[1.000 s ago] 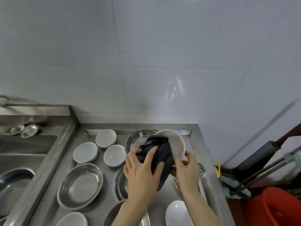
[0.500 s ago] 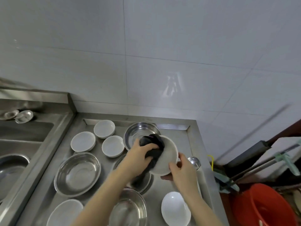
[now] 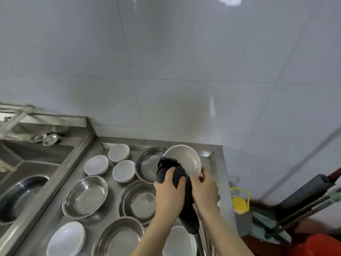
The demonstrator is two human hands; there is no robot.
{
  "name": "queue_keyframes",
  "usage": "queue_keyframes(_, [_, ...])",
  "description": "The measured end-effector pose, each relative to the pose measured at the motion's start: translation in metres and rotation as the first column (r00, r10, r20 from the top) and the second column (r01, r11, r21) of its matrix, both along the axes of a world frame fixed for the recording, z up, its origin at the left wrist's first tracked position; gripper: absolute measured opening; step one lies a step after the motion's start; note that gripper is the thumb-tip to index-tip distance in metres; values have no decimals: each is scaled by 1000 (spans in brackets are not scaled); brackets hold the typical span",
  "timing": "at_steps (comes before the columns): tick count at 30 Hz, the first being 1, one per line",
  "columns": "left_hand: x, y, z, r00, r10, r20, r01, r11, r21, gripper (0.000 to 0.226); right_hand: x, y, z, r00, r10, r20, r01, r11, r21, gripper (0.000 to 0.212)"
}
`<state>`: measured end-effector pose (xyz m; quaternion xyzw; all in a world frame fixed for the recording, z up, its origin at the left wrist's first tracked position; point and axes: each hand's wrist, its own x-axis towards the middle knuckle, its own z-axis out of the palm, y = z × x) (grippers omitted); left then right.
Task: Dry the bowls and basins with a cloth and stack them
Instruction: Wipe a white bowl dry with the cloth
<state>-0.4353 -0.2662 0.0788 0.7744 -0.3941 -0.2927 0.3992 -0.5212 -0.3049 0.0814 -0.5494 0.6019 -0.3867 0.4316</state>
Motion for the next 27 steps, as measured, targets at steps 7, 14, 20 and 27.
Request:
queue_keyframes(7, [8, -2, 11, 803, -348, 483, 325, 936, 133, 45, -75, -31, 21, 913, 401, 70, -404, 872, 275, 30])
queue_keyframes(14, [1, -4, 6, 926, -142, 350, 143, 990, 24, 42, -87, -30, 35, 901, 435, -1, -431, 893, 132, 46])
queue_keyframes(20, [-27, 6, 5, 987, 103, -124, -112, 991, -75, 29, -57, 14, 16, 965, 256, 54, -255, 967, -20, 52])
queue_keyframes(27, [-12, 14, 19, 957, -97, 274, 119, 991, -65, 42, -67, 8, 36, 951, 267, -153, -277, 960, -47, 37])
